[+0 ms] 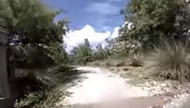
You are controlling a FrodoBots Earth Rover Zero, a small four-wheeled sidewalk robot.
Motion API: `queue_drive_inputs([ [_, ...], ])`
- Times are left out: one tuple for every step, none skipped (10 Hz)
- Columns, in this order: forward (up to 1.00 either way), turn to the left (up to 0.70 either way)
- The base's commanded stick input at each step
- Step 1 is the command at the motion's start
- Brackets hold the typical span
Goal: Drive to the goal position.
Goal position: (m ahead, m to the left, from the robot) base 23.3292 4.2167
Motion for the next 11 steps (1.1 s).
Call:
queue_drive_inputs([
  [0.50, 0.00],
  [0.50, 0.00],
  [0.50, 0.00],
  [0.50, 0.00],
  [0.50, 0.00],
  [0.50, 0.00],
  [0.50, 0.00],
  [0.50, 0.00],
  [0.50, 0.00],
  [0.50, 0.00],
  [0.50, 0.00],
])
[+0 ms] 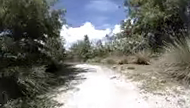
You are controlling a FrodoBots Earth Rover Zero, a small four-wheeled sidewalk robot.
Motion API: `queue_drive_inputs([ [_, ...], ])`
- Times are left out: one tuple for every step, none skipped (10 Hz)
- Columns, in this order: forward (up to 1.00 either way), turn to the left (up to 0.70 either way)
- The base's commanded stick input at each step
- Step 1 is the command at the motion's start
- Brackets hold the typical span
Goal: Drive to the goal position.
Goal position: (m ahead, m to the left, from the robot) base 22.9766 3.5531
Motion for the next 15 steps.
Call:
queue_drive_inputs([
  [0.50, 0.00],
  [0.50, 0.00],
  [0.50, 0.00],
  [0.50, 0.00],
  [0.50, 0.00],
  [0.50, 0.00],
  [0.50, 0.00],
  [0.50, 0.00],
  [0.50, 0.00],
  [0.50, 0.00],
  [0.50, 0.00],
  [0.50, 0.00],
  [0.50, 0.00],
  [0.50, 0.00],
  [0.50, 0.00],
])
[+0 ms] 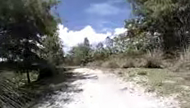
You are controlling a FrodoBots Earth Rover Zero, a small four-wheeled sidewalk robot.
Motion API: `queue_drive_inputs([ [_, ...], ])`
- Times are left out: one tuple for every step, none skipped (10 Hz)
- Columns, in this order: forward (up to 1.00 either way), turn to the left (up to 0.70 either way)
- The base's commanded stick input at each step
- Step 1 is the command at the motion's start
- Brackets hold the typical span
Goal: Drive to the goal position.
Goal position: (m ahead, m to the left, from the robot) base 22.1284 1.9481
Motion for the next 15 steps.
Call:
queue_drive_inputs([
  [0.50, 0.00],
  [0.50, 0.00],
  [0.50, 0.00],
  [0.50, 0.00],
  [0.50, 0.00],
  [0.50, 0.00],
  [0.50, 0.00],
  [0.50, 0.00],
  [0.50, 0.00],
  [0.50, 0.00],
  [0.50, 0.00],
  [0.50, 0.00],
  [0.50, 0.00],
  [0.50, 0.00],
  [0.50, 0.00],
])
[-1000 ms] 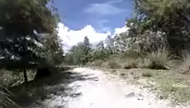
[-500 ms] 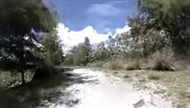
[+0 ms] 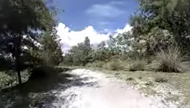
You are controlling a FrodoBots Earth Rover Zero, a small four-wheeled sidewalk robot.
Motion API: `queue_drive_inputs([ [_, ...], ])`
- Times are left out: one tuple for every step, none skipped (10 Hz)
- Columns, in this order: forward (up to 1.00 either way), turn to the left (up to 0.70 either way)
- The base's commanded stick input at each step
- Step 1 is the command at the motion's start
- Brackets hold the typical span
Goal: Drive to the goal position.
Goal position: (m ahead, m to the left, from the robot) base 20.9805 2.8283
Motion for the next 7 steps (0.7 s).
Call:
queue_drive_inputs([
  [0.50, 0.00],
  [0.50, 0.00],
  [0.50, 0.00],
  [0.50, 0.00],
  [0.50, 0.00],
  [0.50, 0.00],
  [0.50, 0.00],
])
